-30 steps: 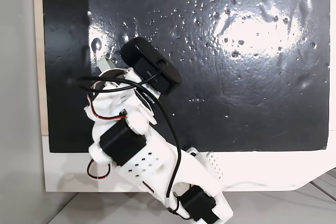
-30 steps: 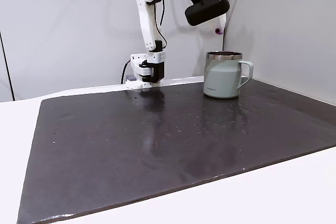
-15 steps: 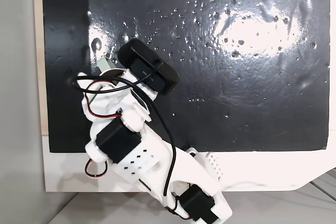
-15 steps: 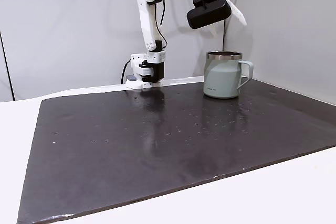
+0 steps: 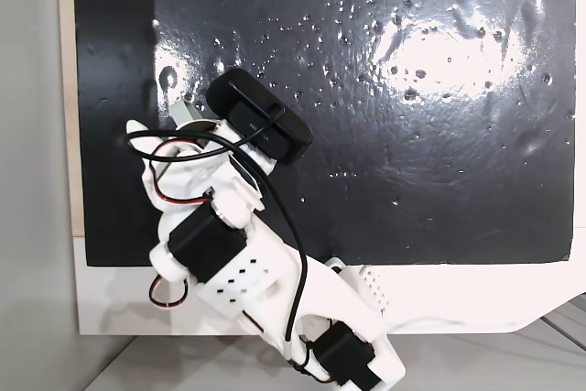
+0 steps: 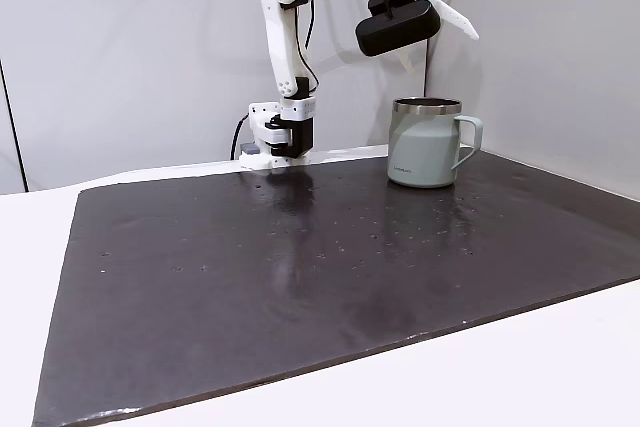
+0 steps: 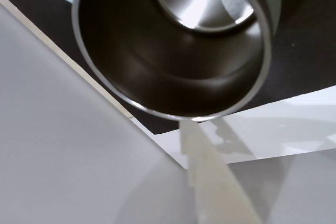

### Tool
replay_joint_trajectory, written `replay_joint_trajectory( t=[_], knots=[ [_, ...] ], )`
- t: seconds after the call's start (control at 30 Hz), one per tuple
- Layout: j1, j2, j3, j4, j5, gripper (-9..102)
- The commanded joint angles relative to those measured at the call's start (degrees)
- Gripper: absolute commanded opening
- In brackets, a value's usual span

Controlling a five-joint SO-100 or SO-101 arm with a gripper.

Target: Grasp a pengrip and put it in the cup.

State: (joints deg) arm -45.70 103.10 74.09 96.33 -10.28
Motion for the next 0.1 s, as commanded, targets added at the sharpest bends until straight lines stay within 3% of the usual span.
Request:
replay_joint_trajectory(
  t=[0.0,0.07],
  knots=[
    [0.70,1.23,-0.18,0.88,-0.26,44],
    [0.79,1.32,0.18,0.88,-0.35,44]
  ],
)
